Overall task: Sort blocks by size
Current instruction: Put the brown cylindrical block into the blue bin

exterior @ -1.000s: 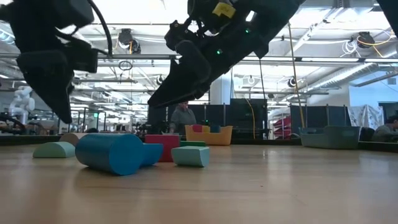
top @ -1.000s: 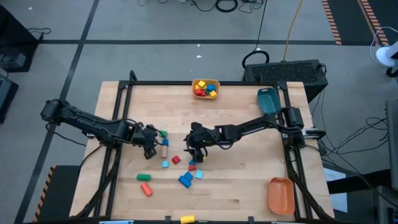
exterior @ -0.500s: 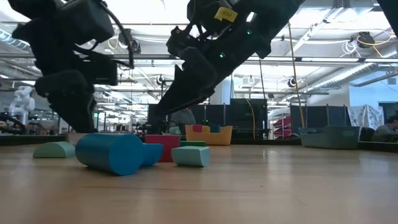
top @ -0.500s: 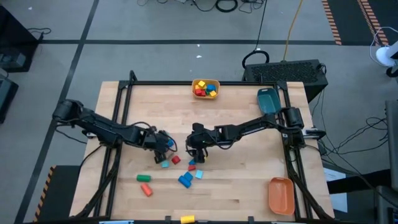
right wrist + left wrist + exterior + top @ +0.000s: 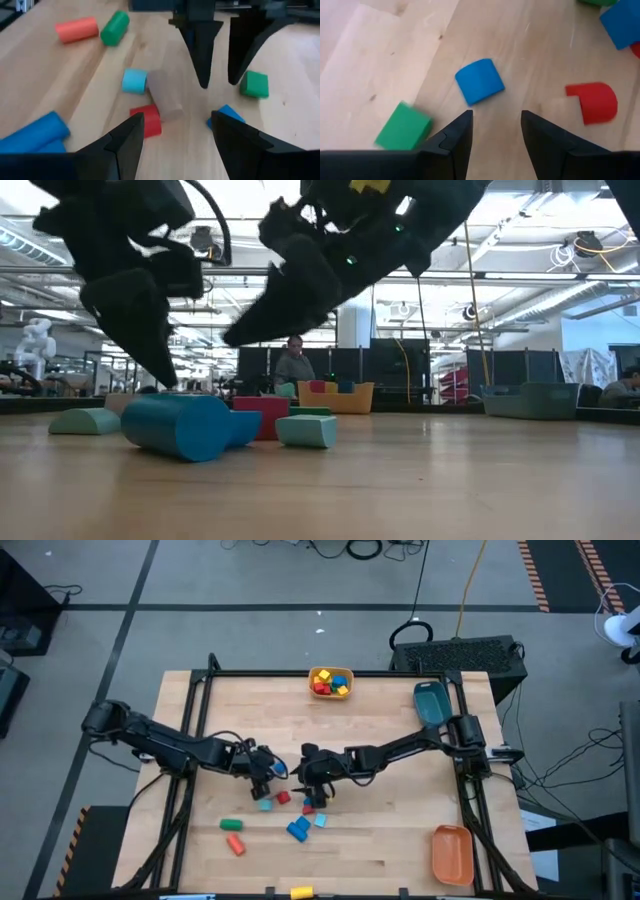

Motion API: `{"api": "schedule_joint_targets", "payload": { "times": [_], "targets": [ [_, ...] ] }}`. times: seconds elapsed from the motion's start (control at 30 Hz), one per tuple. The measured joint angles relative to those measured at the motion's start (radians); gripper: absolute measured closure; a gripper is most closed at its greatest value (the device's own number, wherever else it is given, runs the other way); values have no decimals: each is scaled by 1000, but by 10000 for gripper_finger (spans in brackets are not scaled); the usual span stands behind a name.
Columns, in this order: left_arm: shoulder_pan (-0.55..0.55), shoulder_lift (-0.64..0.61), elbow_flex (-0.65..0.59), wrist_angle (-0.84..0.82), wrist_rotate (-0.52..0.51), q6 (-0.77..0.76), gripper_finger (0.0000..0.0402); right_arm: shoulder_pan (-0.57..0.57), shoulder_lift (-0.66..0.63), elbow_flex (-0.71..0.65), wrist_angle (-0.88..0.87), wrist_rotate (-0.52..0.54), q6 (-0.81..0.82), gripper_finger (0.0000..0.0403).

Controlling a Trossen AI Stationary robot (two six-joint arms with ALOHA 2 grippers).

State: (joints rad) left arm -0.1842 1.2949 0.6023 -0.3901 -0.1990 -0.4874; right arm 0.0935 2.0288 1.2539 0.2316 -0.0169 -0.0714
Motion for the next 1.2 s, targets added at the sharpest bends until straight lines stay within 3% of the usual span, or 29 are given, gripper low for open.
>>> {"api": "schedule_joint_targets", "payload": {
  "times": [0.27, 0.43, 0.97, 1.2],
  "targets": [
    [-44, -132, 15, -221, 83, -61, 233, -6, 89, 67, 58, -14, -23, 182],
    [-92, -131, 14, -265, 107, -107, 233, -16, 145, 126, 58, -14, -23, 182],
    [-123, 103, 14, -68, 119, -21, 233, -36, 252, 193, 82, -111, -10, 181],
    [-98, 131, 14, 6, 56, -19, 233, -36, 255, 193, 40, -121, -16, 181]
  ]
}}
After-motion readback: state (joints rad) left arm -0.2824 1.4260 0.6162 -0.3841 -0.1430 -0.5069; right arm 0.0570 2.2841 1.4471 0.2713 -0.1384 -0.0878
